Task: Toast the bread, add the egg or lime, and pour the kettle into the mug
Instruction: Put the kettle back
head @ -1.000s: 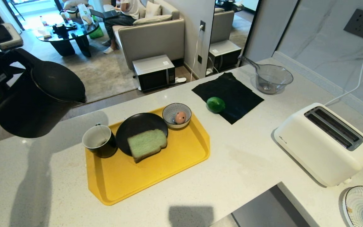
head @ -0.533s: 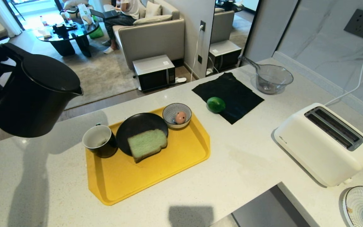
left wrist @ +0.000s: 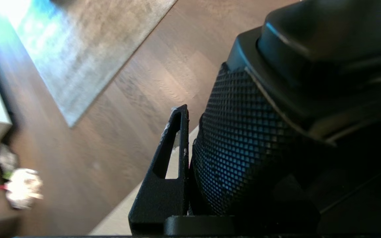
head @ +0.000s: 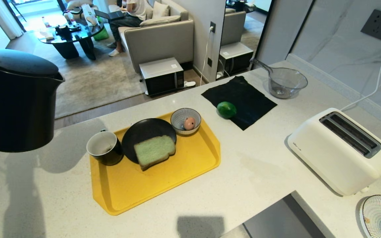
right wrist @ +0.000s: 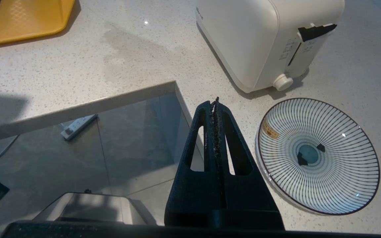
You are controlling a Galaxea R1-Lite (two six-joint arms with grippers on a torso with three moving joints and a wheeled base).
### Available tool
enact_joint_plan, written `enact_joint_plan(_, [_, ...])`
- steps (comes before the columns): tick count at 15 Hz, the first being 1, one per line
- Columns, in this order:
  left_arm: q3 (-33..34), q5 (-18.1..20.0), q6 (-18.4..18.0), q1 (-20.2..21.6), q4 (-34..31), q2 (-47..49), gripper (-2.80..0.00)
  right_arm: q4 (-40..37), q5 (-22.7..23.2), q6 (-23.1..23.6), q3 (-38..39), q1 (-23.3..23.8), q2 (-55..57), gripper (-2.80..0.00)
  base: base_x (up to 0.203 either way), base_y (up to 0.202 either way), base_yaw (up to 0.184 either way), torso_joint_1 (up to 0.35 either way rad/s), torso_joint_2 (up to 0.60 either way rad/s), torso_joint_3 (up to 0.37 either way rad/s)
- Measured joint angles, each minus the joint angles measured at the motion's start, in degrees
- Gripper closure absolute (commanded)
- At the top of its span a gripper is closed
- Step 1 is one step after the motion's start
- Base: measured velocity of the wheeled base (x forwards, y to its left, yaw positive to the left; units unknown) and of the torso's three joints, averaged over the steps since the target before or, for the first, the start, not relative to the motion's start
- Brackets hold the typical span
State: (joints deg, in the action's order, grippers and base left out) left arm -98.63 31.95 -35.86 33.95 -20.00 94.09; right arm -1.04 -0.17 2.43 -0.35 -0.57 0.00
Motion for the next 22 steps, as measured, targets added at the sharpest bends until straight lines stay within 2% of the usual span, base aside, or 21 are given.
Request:
enact_joint_plan(6, [7.74,6.8,13.5,7.6,19.77,-1.29,0.0,0.0,0.01,0.03,0.05,0.0,0.0,0.0,0.0,0.0,0.0,0.0,0.0,0.0])
enact_joint_plan(8, [9.01,8.99,16.43,9.85,24.21,-0.68,0.0,-0.01,-0.01,0.02,0.05,0.0,0.0,0.0,0.0,0.0,0.0,0.0,0.0,0.0])
enact_joint_plan(10, [9.76,9.86,19.18,11.0,26.89,0.2,0.0,0.0,-0.01,-0.01,0.05,0.0,0.0,0.0,0.0,0.0,0.0,0.0,0.0,0.0])
enact_joint_plan(13, [11.93,10.0,26.42,11.48,34.17,1.55,0.0,-0.01,-0.01,0.0,0.05,-0.05,0.0,0.0,0.0,0.0,0.0,0.0,0.0,0.0])
enact_joint_plan(19, [25.05,14.37,30.93,11.45,59.45,7.39,0.0,0.0,-0.01,0.0,0.05,0.0,0.0,0.0,0.0,0.0,0.0,0.0,0.0,0.0])
enact_joint_plan(22, [30.27,15.7,31.32,10.84,70.95,11.04,0.0,0.01,-0.01,0.0,0.02,0.0,0.0,0.0,0.0,0.0,0.0,0.0,0.0,0.0])
